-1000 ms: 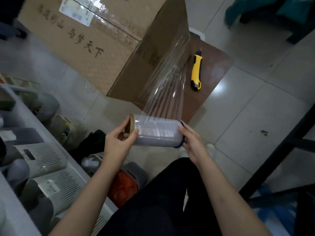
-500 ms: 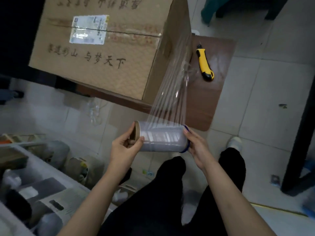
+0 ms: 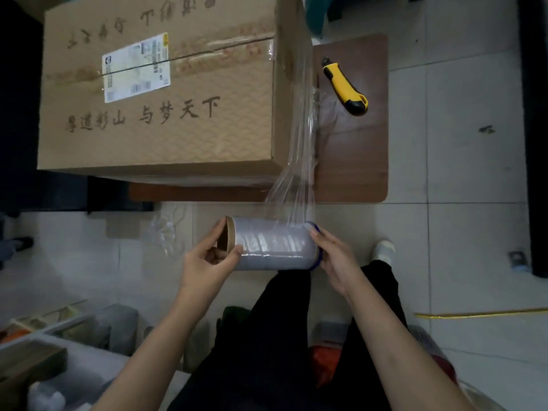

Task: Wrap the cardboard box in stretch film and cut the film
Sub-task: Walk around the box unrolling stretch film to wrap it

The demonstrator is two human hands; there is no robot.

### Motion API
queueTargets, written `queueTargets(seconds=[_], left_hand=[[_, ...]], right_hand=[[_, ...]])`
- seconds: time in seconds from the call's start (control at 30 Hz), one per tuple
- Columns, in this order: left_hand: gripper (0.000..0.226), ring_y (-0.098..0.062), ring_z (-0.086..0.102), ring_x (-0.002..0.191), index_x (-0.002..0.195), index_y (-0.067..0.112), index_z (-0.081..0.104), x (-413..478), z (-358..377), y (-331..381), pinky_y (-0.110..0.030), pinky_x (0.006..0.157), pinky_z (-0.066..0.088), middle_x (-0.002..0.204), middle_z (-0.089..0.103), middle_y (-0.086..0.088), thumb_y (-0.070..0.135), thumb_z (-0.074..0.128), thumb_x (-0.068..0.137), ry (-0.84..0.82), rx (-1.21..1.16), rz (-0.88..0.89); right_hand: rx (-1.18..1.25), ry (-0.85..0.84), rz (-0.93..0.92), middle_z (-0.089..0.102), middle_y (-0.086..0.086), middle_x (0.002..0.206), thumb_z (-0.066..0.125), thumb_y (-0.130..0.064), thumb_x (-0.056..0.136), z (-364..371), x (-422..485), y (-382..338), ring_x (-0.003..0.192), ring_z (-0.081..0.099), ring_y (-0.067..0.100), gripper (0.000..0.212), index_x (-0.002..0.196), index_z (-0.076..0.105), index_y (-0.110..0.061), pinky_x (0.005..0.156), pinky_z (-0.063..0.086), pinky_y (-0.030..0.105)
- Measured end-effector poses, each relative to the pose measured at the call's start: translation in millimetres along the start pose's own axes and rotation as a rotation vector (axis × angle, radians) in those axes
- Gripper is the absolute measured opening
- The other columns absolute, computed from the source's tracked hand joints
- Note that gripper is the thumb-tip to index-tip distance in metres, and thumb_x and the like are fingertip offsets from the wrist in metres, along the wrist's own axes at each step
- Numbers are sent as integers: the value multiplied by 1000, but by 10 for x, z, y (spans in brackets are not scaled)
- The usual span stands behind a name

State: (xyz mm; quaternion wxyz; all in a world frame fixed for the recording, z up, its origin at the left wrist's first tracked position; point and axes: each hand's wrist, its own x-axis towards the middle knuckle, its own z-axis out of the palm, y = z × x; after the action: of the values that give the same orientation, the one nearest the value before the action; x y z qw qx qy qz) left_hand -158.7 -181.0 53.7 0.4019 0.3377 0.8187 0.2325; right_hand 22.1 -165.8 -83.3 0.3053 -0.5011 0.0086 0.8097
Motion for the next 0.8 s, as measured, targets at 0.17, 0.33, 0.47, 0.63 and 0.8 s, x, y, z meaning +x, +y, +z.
queueTargets(seconds=[0.17,0.33,0.47,0.63,0.8], left_hand=[[54,4,63,81,131,27,51,413,-399,-59,-11,72,50,134,51,-25,7,67,83,-127,87,137],[60,-9,59,110,135,29,45,642,-809,-160,-14,85,44,140,50,-13,10,68,83,-320,204,227],[59,10,58,73,133,31,45,655,-1035,-236,-9,72,46,146,43,1,8,67,83,-344,222,265],[57,9,57,104,134,24,48,716,-1240,-360,-4,76,45,146,42,2,7,67,83,-375,212,298],[55,15,48,113,134,21,49,945,-1408,-417,-7,85,45,146,42,2,6,66,84,-448,254,383]], right_hand=[[170,69,-102,71,-4,93,54,-13,92,400,77,427,75,69,4,21,111,62,-16,62,55,18],[262,153,-185,68,6,111,57,-18,91,746,102,857,92,67,16,35,125,59,-12,69,57,25],[344,189,-191,63,10,123,59,-18,90,909,70,1077,108,62,22,33,123,60,-13,86,52,30],[373,198,-230,63,12,124,59,-20,90,1094,94,1326,113,60,25,38,126,59,-9,94,49,37],[470,227,-312,65,9,117,56,-14,91,1337,197,1574,98,64,14,35,125,57,-7,82,55,25]])
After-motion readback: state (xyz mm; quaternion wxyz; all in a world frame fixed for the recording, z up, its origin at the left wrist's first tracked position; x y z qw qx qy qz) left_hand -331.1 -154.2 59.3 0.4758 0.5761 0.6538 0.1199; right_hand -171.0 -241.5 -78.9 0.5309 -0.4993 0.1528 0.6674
